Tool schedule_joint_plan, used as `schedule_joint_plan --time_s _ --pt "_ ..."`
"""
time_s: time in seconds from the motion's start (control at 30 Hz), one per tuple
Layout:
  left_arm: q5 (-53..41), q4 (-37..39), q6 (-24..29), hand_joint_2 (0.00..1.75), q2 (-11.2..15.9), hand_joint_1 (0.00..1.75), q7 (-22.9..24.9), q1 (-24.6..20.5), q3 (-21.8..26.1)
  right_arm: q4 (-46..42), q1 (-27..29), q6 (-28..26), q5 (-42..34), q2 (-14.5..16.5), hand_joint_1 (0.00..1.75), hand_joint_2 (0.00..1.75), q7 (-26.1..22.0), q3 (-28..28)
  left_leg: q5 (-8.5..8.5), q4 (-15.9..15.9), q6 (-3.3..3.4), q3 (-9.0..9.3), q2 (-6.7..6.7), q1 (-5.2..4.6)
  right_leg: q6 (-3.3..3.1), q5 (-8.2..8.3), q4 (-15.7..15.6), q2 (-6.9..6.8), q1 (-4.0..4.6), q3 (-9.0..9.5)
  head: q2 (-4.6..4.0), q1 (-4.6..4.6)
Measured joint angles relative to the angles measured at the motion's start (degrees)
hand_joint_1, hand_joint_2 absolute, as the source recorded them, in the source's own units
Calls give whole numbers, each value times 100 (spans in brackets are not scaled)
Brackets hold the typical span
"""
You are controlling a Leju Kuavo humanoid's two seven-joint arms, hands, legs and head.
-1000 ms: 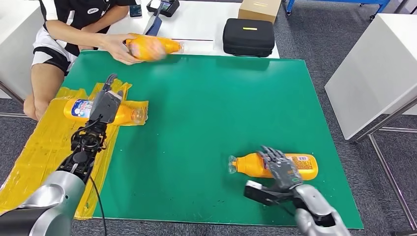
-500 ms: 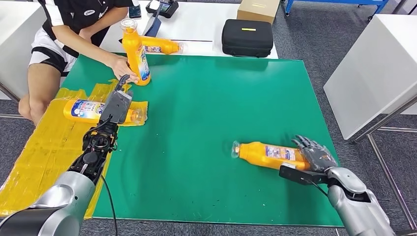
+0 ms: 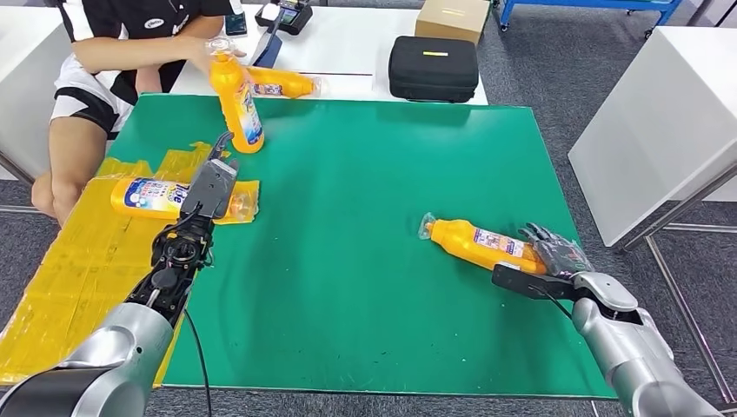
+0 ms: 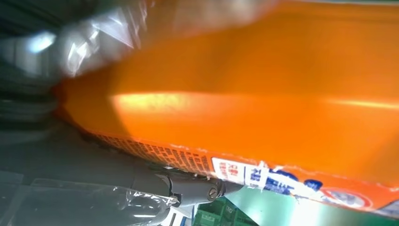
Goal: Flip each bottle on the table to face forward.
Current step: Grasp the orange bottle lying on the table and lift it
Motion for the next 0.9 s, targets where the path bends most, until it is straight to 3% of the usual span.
schedule_joint_plan --time_s 0.1,0.13,0.23,0.27,0.63,0.8,0.9 --pt "23 0 -1 0 -5 0 3 0 0 134 -112 -9 4 110 0 175 3 28 -10 -1 -10 21 30 2 -11 4 0 28 2 8 0 1" --pt "38 0 -2 0 -5 0 4 0 0 173 -149 -9 10 148 21 175 4 38 -12 -2 -13 29 40 4 -15 3 0 37 4 12 0 1" --pt "87 0 -5 0 -7 0 3 0 0 282 -248 -8 35 256 147 175 11 95 -23 -2 -24 53 63 10 -21 1 -1 59 10 24 0 1" --pt "100 0 -6 0 -8 0 2 0 0 307 -270 -8 40 290 169 175 13 117 -26 -3 -29 59 69 12 -22 0 -1 63 13 28 0 1" --pt "182 0 -63 0 -29 0 3 5 0 479 -389 -52 -78 503 175 175 16 171 -20 -3 -26 81 76 17 -32 9 -2 66 18 49 0 2" --pt "227 0 -103 0 -72 0 236 4 0 505 -342 -363 -300 581 175 175 -7 139 -17 -3 -19 80 76 18 -30 17 -1 67 19 50 0 1" --pt "258 2 -99 131 -99 0 531 5 0 502 -291 -705 -483 728 175 175 -40 57 -19 -3 -21 76 77 18 -30 17 0 67 21 47 0 1"
